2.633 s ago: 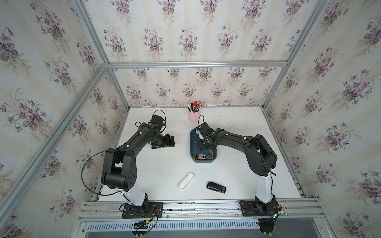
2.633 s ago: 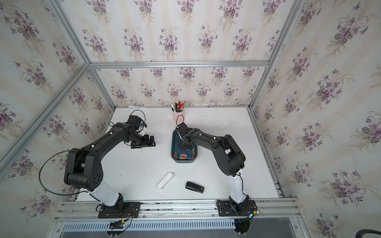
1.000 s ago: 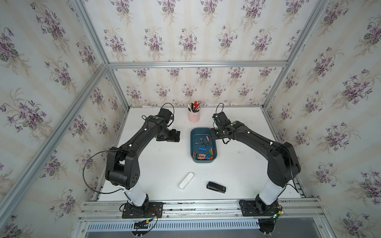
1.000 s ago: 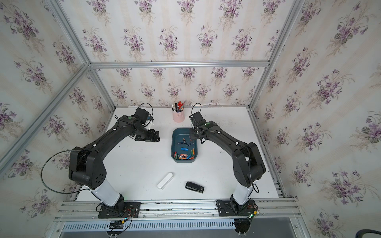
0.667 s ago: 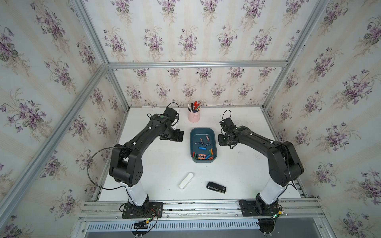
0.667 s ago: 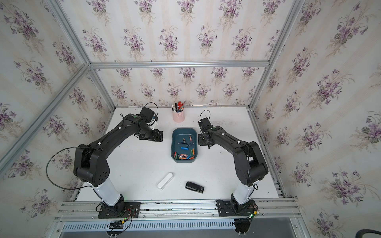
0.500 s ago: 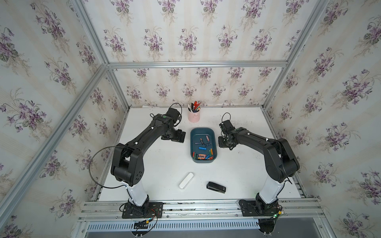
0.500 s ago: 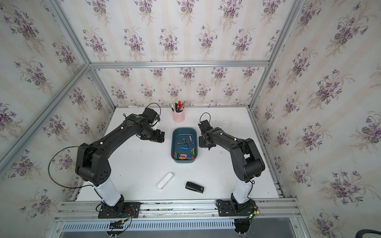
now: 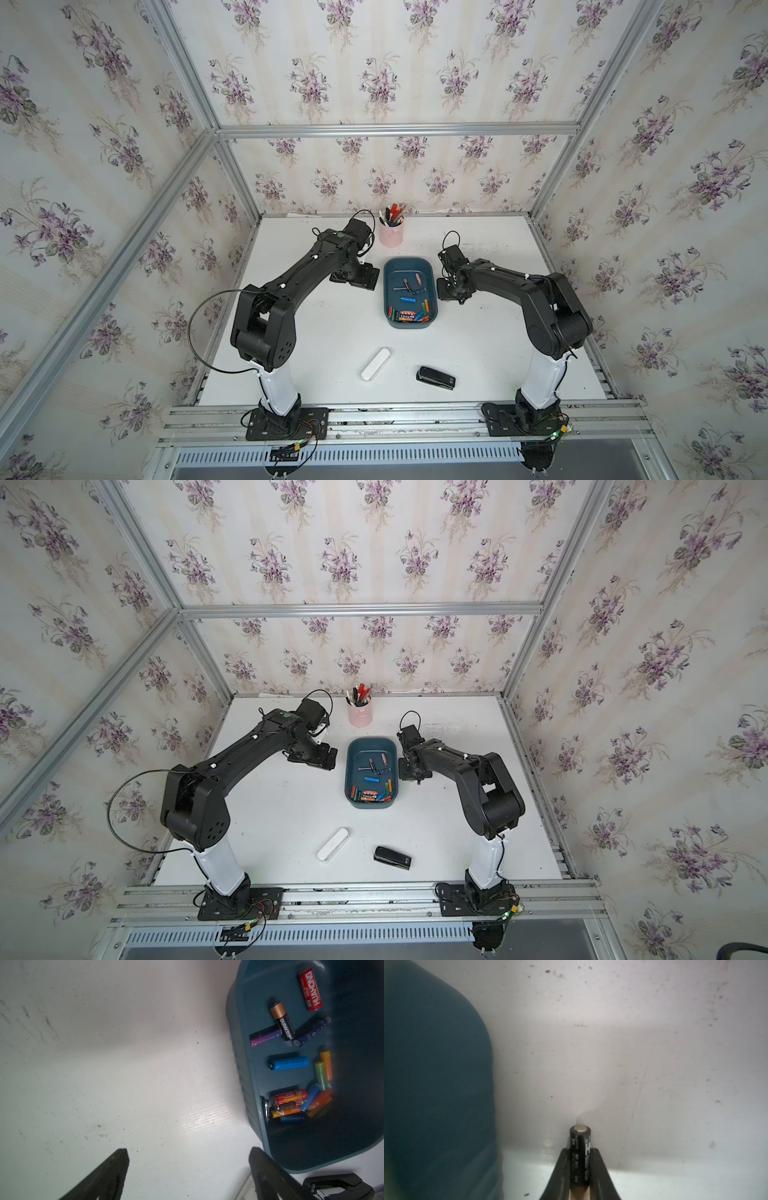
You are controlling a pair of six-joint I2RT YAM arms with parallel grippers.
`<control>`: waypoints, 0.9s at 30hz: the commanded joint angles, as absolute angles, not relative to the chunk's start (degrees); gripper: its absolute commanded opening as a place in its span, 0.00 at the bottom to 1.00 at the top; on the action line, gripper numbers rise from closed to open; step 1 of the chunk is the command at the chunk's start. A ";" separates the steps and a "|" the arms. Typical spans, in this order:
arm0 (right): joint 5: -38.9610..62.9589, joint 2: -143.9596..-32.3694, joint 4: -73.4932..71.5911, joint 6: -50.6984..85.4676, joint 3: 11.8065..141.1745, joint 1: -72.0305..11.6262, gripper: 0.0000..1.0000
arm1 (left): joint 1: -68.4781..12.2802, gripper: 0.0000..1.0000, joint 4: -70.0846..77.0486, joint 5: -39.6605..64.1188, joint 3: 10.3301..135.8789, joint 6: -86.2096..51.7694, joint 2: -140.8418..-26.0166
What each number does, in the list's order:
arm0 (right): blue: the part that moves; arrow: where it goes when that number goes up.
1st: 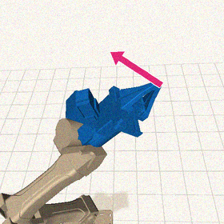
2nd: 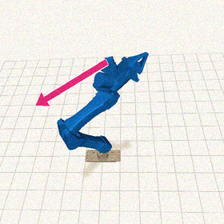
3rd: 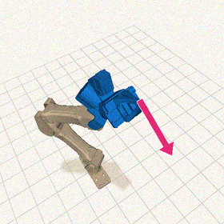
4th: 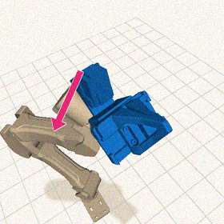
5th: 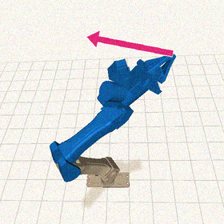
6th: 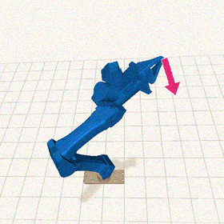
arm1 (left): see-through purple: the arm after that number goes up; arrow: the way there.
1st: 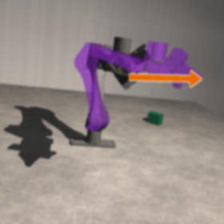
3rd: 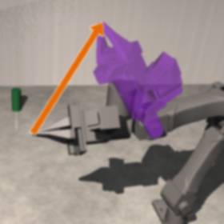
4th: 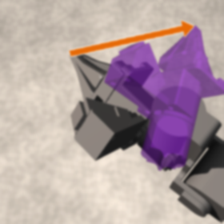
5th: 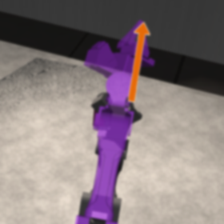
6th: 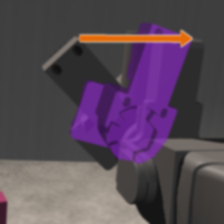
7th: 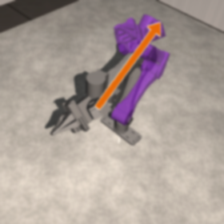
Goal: Take the batteries out of the storage box
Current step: Place the battery at the center of the board.
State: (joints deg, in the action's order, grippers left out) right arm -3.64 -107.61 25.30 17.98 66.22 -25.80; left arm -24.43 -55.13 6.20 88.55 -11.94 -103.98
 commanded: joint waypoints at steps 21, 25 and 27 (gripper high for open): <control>-4.66 -107.70 25.67 17.23 66.86 -25.75 0.27 | -27.13 0.95 -58.42 3.93 94.00 -10.02 -106.96; -4.39 -107.38 25.84 17.23 67.24 -25.83 0.28 | -27.78 0.95 -58.95 3.63 95.16 -9.63 -107.47; -4.25 -107.27 26.05 17.23 67.50 -25.77 0.28 | -28.23 0.95 -59.32 3.26 95.91 -9.42 -107.93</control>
